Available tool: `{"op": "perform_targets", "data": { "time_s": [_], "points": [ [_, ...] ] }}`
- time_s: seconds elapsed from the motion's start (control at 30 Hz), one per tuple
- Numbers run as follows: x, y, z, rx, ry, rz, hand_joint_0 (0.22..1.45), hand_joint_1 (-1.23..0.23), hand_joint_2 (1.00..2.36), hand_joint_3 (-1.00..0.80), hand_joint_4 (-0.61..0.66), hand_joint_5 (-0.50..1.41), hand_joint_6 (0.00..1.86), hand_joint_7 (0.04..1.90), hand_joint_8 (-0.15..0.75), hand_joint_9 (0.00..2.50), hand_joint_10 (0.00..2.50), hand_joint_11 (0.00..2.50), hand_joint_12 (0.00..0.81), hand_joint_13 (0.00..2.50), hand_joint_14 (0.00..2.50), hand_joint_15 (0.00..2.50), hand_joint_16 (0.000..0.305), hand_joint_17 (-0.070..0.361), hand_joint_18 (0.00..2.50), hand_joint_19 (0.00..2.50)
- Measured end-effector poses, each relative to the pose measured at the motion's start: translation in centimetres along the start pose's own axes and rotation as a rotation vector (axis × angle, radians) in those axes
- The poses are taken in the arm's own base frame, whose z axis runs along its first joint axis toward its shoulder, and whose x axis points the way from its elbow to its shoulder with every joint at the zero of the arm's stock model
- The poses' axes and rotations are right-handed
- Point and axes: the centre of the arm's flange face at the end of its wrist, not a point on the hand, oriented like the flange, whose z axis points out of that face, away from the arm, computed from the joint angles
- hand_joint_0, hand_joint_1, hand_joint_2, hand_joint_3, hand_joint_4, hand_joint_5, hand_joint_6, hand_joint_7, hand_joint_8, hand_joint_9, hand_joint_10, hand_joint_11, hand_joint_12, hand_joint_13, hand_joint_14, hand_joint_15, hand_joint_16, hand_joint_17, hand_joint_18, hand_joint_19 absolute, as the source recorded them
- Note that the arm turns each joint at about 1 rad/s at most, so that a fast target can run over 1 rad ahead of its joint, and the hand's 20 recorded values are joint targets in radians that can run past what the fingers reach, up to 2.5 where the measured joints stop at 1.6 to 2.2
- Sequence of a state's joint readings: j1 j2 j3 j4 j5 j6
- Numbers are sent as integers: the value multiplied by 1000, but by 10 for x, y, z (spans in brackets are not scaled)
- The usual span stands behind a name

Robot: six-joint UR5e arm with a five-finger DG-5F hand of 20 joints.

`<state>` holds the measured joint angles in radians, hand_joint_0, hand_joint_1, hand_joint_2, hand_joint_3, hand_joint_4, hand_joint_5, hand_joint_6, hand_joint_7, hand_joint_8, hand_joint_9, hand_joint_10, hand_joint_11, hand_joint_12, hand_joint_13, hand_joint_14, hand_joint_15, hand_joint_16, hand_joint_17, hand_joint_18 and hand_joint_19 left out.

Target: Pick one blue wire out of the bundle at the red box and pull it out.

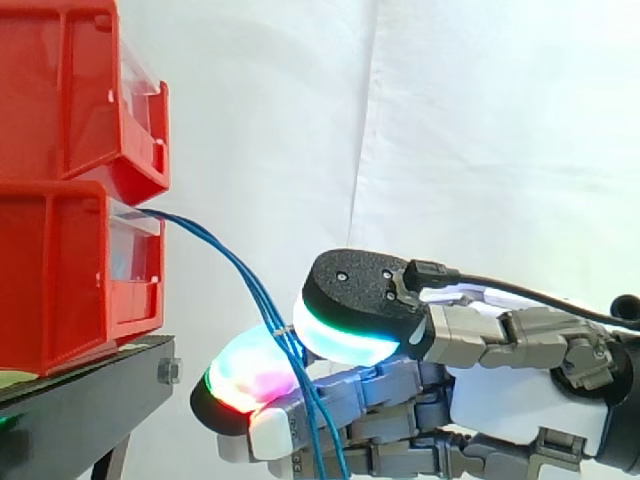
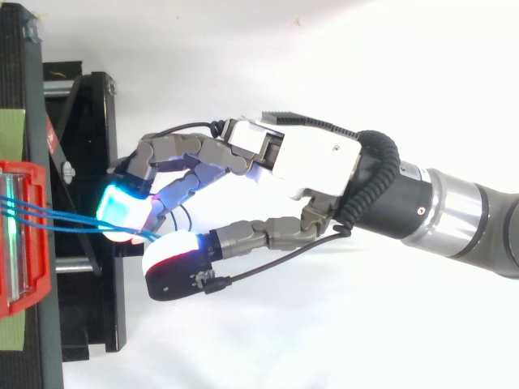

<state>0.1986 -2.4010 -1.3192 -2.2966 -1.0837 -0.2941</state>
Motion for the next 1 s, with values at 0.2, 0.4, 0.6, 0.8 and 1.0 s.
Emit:
{"op": "perform_targets", "data": {
  "time_s": [0.2,0.4,0.6,0.8,1.0],
  "points": [
    [0,0,1,-10,-4,2,600,-764,1013,-295,225,-146,734,1018,276,812,12,390,314,454,5,149,51,114,208,228],
    [0,0,1,-15,-6,5,598,-767,1017,-202,195,-172,812,930,274,804,12,415,315,462,8,158,51,114,221,242],
    [-1,0,2,-18,-6,7,586,-754,1015,-146,225,-171,846,891,292,829,11,411,332,486,6,175,55,124,264,250],
    [0,1,3,-24,-6,11,559,-712,1012,-225,241,-156,835,896,309,881,13,421,343,517,7,189,58,130,287,271],
    [1,2,3,-31,-6,12,542,-668,1010,-325,226,-128,762,1004,290,884,13,434,319,507,8,203,53,118,252,300]
  ]
}}
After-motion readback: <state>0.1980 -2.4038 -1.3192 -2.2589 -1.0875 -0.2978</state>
